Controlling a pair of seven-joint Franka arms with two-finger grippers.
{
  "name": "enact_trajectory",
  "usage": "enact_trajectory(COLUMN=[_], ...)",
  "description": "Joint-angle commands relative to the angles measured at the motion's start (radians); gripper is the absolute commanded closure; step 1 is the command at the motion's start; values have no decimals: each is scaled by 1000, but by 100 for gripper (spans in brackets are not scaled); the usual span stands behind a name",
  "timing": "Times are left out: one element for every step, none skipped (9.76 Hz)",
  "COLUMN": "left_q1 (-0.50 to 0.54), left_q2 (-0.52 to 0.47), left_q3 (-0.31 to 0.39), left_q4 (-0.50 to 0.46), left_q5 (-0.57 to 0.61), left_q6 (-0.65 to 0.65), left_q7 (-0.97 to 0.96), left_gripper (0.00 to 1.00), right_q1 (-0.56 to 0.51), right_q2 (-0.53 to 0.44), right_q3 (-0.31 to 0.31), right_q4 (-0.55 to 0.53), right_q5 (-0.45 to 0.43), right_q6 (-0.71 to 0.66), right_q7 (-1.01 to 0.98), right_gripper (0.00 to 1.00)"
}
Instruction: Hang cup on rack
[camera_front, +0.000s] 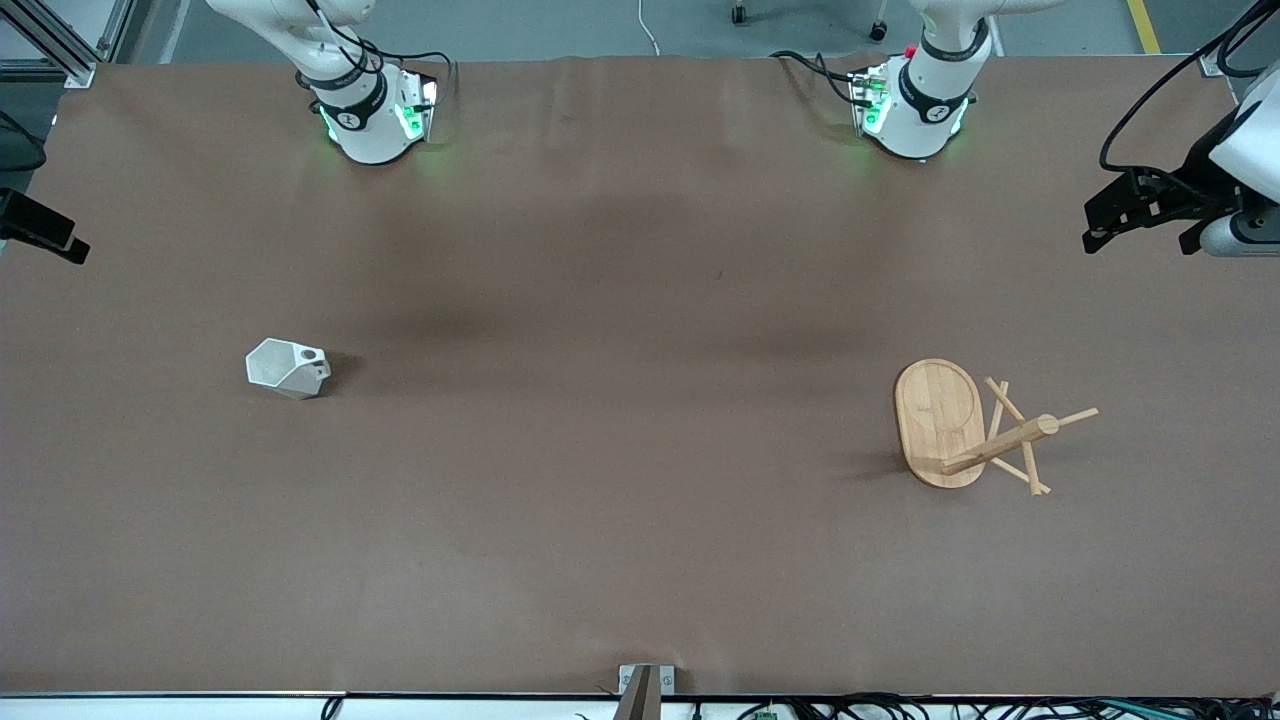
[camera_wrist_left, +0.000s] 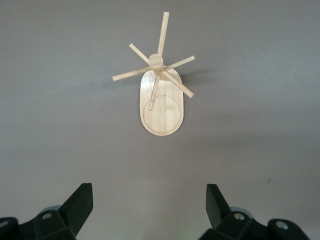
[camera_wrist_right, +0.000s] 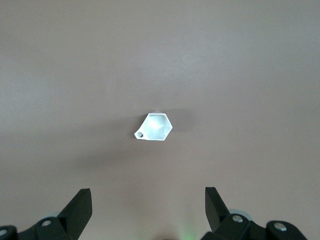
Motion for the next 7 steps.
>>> enact_trajectory(left_q1=[8,5,5,6,3,-3,-9], left_q2=[23,42,56,69,79,81,83], left_q3=[-5,-6,-6,-6,-8,-9,-14], left_q4=[16,42,65,67,64,59,62], left_q5=[15,16,15,12,3,2,2], left_q6=[-35,-47,-52,-52,-54,-54,-54], left_q7=[9,9,9,11,14,11,0], left_gripper=[0,0,0,0,0,0,0], right_q1=[-9,-9,-9,-9,-9,-8,-5], right_q2=[-8,-8,-8,-8,-8,-8,-8], right_q3=[5,5,5,5,4,4,4], right_q4=[-12,-12,-12,-12,-12,-12,-13], right_q5=[-1,-1,-1,-1,-1,-1,-3], right_q6=[8,8,6,6,6,8,6], right_q7=[-8,-8,-8,-8,-8,-6,-8], right_gripper=[0,0,0,0,0,0,0])
